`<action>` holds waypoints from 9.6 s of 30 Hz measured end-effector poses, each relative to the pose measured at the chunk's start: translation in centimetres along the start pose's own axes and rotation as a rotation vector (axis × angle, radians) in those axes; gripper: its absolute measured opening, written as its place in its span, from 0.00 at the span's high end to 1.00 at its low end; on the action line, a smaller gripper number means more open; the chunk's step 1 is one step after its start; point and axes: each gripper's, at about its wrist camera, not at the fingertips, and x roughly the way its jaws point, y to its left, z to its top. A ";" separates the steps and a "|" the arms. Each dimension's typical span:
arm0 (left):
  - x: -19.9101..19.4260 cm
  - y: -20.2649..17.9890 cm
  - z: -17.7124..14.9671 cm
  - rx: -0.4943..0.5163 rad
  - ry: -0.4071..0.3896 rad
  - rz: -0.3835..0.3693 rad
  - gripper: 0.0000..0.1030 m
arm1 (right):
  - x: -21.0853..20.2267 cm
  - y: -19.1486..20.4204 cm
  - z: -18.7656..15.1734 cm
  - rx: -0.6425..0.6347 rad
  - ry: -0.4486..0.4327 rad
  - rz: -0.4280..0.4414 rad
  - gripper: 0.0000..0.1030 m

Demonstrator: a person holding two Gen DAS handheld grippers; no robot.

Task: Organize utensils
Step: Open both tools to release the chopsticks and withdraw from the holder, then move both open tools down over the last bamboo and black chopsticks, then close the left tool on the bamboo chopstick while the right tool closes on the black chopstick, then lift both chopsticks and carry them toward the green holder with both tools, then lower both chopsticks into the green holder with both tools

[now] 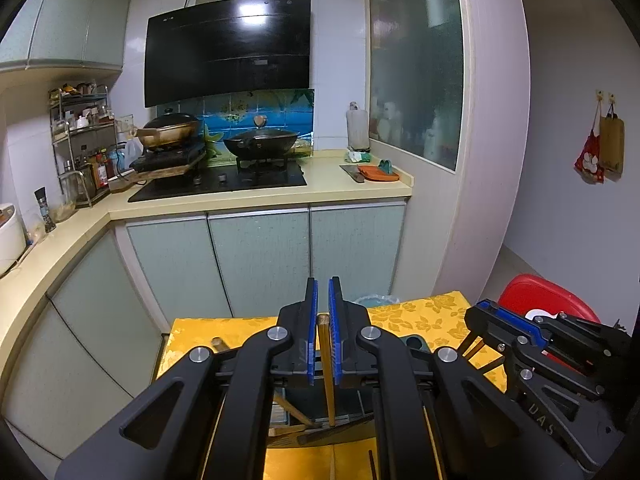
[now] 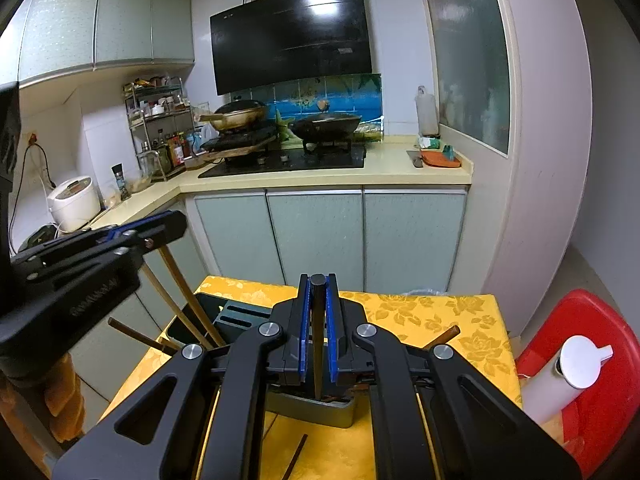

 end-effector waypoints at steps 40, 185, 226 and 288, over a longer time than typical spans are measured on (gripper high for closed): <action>-4.8 3.2 -14.5 0.046 0.079 0.102 0.23 | -7.8 -0.9 -12.0 -0.018 -0.038 -0.088 0.42; -9.0 1.9 -21.9 0.121 0.391 -0.059 0.94 | -13.6 1.8 -16.6 0.020 -0.015 0.110 0.92; -6.4 5.4 -31.9 0.029 0.494 -0.029 0.67 | -14.5 2.7 -12.3 -0.014 -0.073 0.143 0.92; -10.7 -2.5 -1.4 0.175 0.206 -0.148 0.93 | -13.1 -1.8 3.2 0.014 -0.208 0.038 0.92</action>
